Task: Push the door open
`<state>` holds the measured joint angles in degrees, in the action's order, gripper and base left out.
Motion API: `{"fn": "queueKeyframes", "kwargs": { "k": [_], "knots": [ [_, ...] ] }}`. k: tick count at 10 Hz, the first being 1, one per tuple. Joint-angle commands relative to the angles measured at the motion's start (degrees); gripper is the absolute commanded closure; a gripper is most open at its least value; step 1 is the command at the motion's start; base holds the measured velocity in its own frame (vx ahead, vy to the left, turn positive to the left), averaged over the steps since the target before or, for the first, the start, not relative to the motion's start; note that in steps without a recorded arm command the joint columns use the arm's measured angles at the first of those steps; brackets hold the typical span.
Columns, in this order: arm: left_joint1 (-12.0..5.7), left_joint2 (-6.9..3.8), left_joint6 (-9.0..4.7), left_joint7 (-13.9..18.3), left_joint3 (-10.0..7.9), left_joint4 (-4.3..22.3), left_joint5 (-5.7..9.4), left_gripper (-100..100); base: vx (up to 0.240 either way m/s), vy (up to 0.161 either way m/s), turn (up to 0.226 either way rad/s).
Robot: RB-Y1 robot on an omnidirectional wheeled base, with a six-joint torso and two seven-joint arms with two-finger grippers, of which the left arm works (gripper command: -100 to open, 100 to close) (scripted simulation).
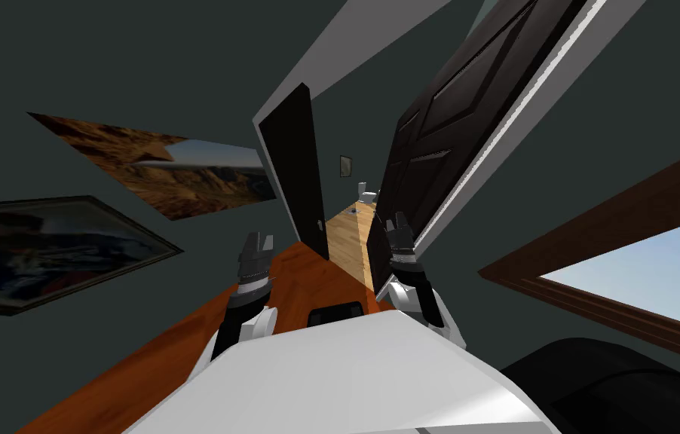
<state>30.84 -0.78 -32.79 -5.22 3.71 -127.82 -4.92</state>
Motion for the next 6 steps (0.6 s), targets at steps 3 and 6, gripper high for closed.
{"fn": "queueKeyframes", "kwargs": {
  "k": [3, 6],
  "knots": [
    [-1.43, -0.77, -0.64, 0.6, 1.05, 4.8, 0.08, -100, 0.136, 0.045, -0.088],
    [-2.44, -1.23, -1.10, 1.0, 1.79, 8.2, 0.13, -100, 0.114, 0.088, -0.068]
  ]
}}
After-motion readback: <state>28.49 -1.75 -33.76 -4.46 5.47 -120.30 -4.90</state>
